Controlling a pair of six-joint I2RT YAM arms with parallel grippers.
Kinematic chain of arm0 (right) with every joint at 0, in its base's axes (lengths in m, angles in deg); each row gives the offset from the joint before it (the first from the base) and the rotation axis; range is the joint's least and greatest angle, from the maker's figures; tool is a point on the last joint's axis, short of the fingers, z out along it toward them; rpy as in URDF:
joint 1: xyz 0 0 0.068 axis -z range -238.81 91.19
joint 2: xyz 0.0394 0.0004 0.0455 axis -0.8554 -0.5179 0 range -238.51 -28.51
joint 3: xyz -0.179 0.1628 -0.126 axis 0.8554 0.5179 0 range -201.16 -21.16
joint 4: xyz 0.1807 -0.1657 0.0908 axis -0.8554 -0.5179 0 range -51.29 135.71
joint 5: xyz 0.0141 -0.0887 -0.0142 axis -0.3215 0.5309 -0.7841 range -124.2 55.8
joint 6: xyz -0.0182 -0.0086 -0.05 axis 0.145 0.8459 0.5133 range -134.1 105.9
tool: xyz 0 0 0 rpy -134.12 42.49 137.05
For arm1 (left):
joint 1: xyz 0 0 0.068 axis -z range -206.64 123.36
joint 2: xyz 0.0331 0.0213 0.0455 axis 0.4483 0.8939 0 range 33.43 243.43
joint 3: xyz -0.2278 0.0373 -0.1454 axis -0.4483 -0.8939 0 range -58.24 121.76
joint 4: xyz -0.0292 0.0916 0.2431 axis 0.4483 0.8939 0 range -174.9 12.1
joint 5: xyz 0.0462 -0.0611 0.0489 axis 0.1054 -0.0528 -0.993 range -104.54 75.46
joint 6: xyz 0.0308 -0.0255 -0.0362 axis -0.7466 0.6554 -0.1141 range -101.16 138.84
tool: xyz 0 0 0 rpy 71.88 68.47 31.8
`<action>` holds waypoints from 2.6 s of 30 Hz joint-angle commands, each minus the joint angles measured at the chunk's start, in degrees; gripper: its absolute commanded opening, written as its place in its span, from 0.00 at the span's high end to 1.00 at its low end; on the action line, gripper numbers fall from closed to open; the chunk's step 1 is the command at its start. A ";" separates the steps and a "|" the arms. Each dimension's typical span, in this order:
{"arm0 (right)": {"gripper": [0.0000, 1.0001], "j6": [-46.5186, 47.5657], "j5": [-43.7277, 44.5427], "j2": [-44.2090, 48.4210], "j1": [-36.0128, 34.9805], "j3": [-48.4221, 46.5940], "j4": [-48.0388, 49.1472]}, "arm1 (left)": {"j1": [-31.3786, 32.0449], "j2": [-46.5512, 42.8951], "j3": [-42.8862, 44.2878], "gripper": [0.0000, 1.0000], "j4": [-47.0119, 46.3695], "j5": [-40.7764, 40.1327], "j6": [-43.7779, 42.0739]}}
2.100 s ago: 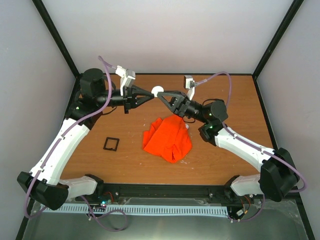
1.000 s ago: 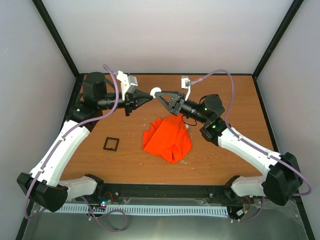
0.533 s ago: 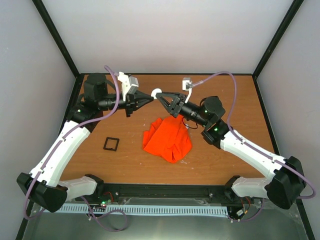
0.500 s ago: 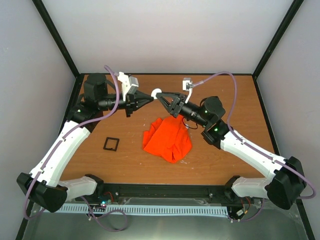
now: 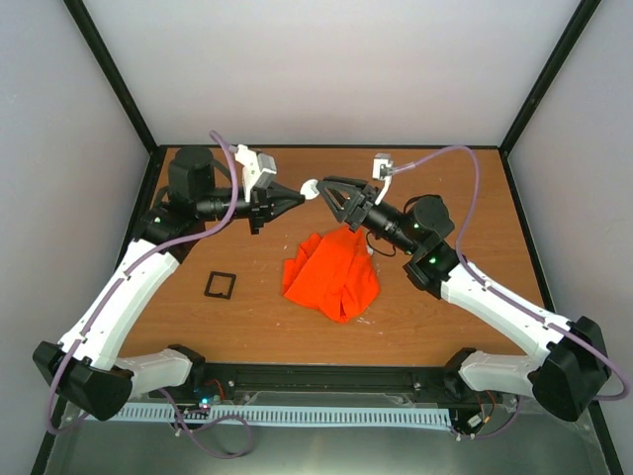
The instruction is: Remove the brooch from the garment
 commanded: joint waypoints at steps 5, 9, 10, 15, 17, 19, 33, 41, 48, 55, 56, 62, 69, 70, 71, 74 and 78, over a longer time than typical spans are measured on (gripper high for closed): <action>0.44 2.32 -6.18 5.70 4.82 0.04 -4.00 | -2.06 -2.00 -3.98 0.99 9.79 -16.61 -24.14; 0.42 3.75 -5.66 8.11 8.47 0.97 -9.66 | -4.10 -5.90 -12.19 0.99 13.34 -28.04 -44.06; 0.41 4.44 -5.11 8.51 9.30 1.11 -11.47 | -4.54 -7.96 -15.12 0.99 13.77 -30.11 -48.78; 0.40 5.45 -3.46 9.74 11.86 2.42 -16.78 | -5.04 -16.90 -27.08 0.99 19.51 -40.77 -62.33; 0.40 5.58 -3.62 9.82 12.21 3.04 -17.07 | -5.09 -18.35 -30.42 0.99 21.41 -44.06 -63.87; 0.40 5.84 -3.66 9.76 12.30 3.15 -17.55 | -5.09 -18.90 -34.08 0.99 21.17 -48.07 -64.90; 0.40 7.18 -3.92 10.38 12.56 3.30 -20.21 | -5.09 -11.90 -42.73 0.99 21.52 -58.83 -63.95; 0.40 7.10 -4.68 10.37 12.56 3.68 -20.24 | -5.09 -13.69 -45.22 0.99 14.90 -64.41 -64.94; 0.40 6.66 -5.27 10.47 12.56 4.20 -19.82 | -5.75 -16.51 -45.56 0.99 14.23 -65.76 -64.75; 0.40 6.09 -5.34 11.22 12.61 4.44 -19.79 | -6.41 -16.88 -51.85 0.99 9.16 -70.76 -67.53; 0.40 6.10 -5.29 11.37 12.57 4.48 -19.85 | -6.41 -16.35 -52.06 0.99 8.20 -71.17 -67.62; 0.40 5.50 -5.60 12.25 12.57 4.96 -19.99 | -6.41 -11.71 -51.56 0.99 2.02 -72.71 -66.98; 0.40 5.98 -5.44 13.27 12.57 5.30 -21.09 | -6.41 -9.72 -51.63 0.74 1.93 -72.93 -65.05; 0.40 6.10 -5.45 13.27 12.56 5.20 -21.33 | -6.41 -9.72 -51.67 0.67 1.64 -73.23 -65.16; 0.40 6.21 -5.35 13.23 12.61 5.20 -21.43 | -6.41 -9.72 -51.47 0.54 1.92 -73.06 -65.17; 0.38 6.82 -4.97 13.12 12.56 5.11 -22.34 | -6.41 -9.61 -49.21 0.33 6.04 -70.72 -63.04; 0.33 8.62 -2.02 13.10 12.56 4.75 -26.68 | -6.41 -6.91 -39.96 0.23 16.43 -62.75 -55.07</action>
